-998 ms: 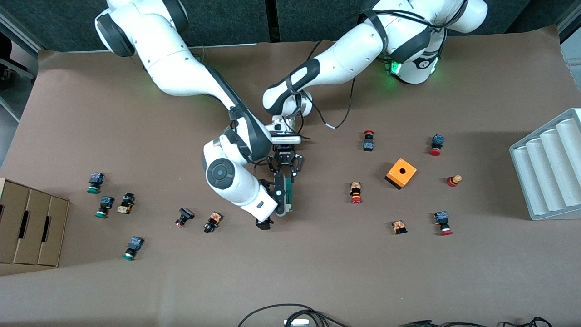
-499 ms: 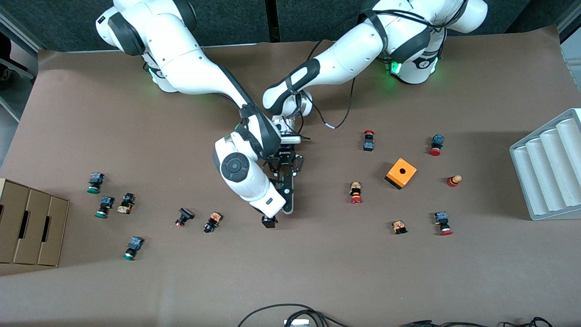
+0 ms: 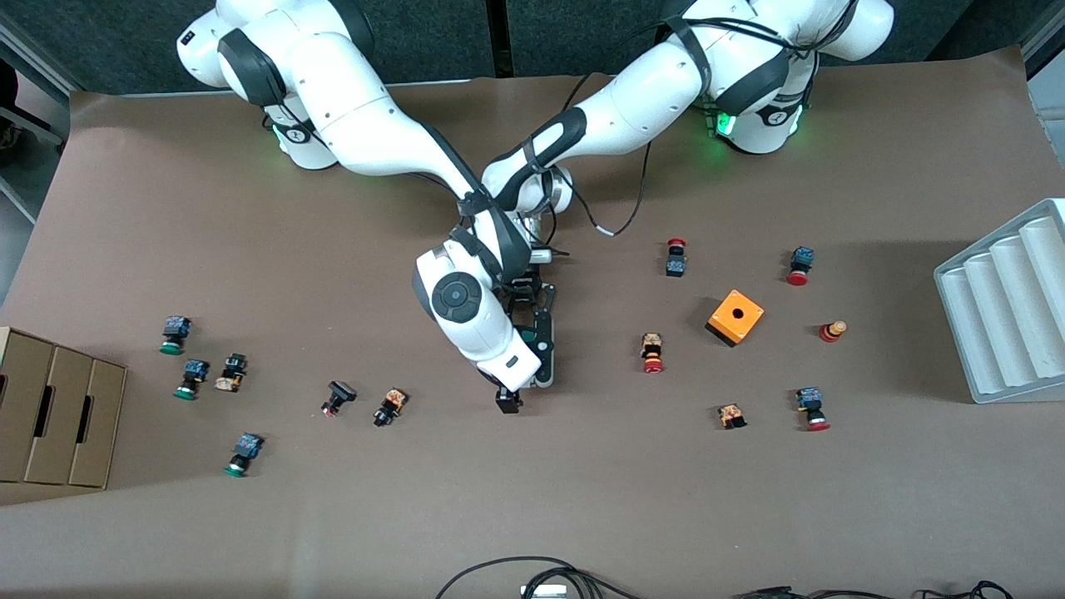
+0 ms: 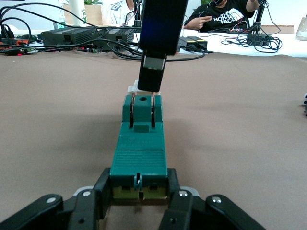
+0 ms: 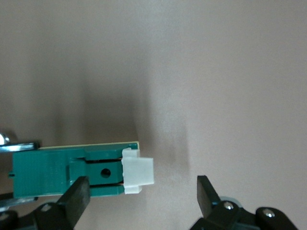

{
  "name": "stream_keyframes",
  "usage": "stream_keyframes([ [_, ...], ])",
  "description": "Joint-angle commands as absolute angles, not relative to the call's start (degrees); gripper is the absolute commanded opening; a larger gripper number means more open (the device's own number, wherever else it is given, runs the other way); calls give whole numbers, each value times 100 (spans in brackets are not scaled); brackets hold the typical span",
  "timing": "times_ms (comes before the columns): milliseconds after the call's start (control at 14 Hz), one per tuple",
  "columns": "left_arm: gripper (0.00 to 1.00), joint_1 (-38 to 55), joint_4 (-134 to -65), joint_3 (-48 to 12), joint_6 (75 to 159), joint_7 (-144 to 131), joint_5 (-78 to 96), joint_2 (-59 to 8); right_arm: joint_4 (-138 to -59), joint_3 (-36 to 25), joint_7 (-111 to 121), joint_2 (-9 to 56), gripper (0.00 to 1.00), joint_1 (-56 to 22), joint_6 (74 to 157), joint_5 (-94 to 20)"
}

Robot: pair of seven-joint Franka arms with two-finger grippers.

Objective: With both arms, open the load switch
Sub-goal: 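Close the right gripper around the white switch handle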

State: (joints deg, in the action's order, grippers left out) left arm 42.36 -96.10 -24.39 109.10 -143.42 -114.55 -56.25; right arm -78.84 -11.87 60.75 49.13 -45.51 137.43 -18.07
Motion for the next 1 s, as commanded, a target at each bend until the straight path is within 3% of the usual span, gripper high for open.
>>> stream_keyframes([
  [0,39,4333,-9519,-2355,10951,-14449,-11540,-5757,-7690,-1336,6073,5106,99,-4640,13913,-2004],
  [713,39,4333,-9536,-2355,10951,-14449,-11531,-5748,-7699,-1397,5950,5203,99,-4711,13948,-1995],
  [927,39,4333,-9536,-2355,10951,-14449,-11531,-5748,-7708,-1415,5941,5203,94,-4711,13948,-2004],
])
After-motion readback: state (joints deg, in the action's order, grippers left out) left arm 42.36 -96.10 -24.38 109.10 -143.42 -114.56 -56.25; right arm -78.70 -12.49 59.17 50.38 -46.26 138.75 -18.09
